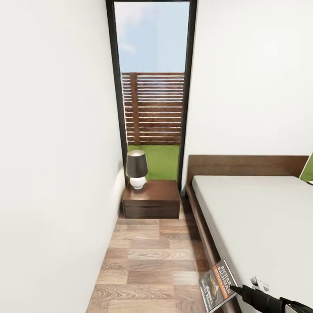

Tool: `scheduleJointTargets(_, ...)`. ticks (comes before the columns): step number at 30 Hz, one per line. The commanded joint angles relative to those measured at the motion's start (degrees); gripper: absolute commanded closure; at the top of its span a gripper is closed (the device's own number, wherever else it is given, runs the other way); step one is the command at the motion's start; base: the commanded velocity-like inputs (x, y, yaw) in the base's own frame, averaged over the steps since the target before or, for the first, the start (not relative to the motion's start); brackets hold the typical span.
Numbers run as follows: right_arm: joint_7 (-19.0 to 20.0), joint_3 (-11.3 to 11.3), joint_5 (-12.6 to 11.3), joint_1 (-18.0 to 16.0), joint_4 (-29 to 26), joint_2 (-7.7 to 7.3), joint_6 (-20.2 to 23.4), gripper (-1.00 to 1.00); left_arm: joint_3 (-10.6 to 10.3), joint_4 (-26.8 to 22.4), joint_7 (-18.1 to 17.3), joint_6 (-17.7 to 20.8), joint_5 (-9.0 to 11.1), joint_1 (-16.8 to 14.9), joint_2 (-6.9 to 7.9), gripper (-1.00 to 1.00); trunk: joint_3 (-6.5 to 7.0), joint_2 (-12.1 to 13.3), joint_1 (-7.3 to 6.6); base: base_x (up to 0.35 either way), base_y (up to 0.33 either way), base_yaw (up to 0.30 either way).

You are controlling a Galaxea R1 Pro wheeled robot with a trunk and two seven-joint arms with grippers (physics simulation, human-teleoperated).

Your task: In the bedroom, move the book from the bed onto either nightstand, and place the two sandals side by side next to the bed.

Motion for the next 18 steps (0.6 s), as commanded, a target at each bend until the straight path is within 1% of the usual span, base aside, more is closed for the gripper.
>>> scheduleJointTargets(1,0.3,0.2,-0.7,-0.1,0.1,0.0,0.4,1.0,-0.5,0.1,-0.2,-0.2,0.5,-0.1,0.01,-1.0,-0.11,-0.1,0.06,0.327,0.0,0.0)
scheduleJointTargets(18,0.3,0.2,-0.7,-0.1,0.1,0.0,0.4,1.0,-0.5,0.0,-0.2,-0.2,0.5,-0.1,0.01,-1.0,-0.11,-0.1,0.06,0.327,0.0,0.0)
